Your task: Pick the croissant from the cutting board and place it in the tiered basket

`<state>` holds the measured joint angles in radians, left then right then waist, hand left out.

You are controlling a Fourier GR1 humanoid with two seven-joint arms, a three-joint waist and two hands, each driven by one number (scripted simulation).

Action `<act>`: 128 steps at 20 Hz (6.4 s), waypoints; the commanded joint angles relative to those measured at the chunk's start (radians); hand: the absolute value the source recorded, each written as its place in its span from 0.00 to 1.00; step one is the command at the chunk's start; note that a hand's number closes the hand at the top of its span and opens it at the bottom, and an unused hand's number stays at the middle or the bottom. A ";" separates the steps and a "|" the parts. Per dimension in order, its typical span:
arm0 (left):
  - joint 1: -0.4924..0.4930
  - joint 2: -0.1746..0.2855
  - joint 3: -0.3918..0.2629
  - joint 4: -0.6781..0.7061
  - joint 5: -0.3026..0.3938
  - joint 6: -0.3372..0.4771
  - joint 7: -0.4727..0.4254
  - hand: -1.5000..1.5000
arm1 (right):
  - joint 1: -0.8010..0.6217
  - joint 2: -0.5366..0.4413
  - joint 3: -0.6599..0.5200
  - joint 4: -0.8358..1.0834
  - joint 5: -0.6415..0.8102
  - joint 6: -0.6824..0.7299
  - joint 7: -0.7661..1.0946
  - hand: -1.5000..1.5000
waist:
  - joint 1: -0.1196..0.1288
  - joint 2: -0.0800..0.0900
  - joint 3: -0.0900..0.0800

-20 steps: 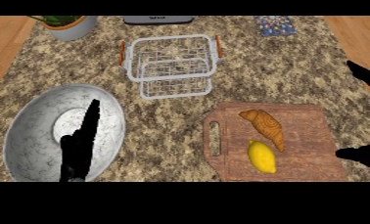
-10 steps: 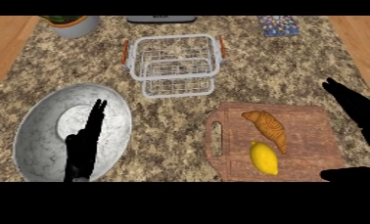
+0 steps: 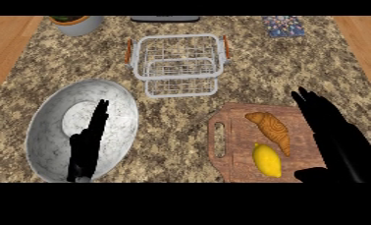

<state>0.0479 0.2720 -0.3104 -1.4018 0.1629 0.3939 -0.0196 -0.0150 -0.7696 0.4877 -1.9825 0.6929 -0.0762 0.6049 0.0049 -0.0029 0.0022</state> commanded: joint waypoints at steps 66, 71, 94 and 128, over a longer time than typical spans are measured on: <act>0.009 -0.120 0.190 -0.023 -0.179 -0.162 0.089 0.50 | -0.224 0.484 -0.128 0.694 0.406 0.348 -0.434 1.00 | 0.000 0.005 -0.002; 0.033 -0.119 0.212 0.015 -0.166 -0.188 0.043 0.50 | -0.231 0.512 -0.186 0.590 0.355 0.374 -0.452 1.00 | -0.006 0.002 -0.002; 0.034 -0.145 0.199 -0.004 -0.204 -0.174 0.070 0.50 | -0.619 0.562 -0.576 -0.146 -0.170 0.692 0.101 1.00 | -0.001 0.001 -0.003; 0.033 -0.157 0.236 0.003 -0.220 -0.215 0.046 0.50 | -1.025 0.768 -0.345 0.941 0.085 0.120 -0.115 1.00 | 0.015 0.006 -0.003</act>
<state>0.0744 0.1015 -0.0899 -1.4230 -0.0659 0.1987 0.0370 -1.0316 -0.0195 0.1065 -1.1515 0.7938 0.1390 0.5055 0.0180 0.0019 0.0022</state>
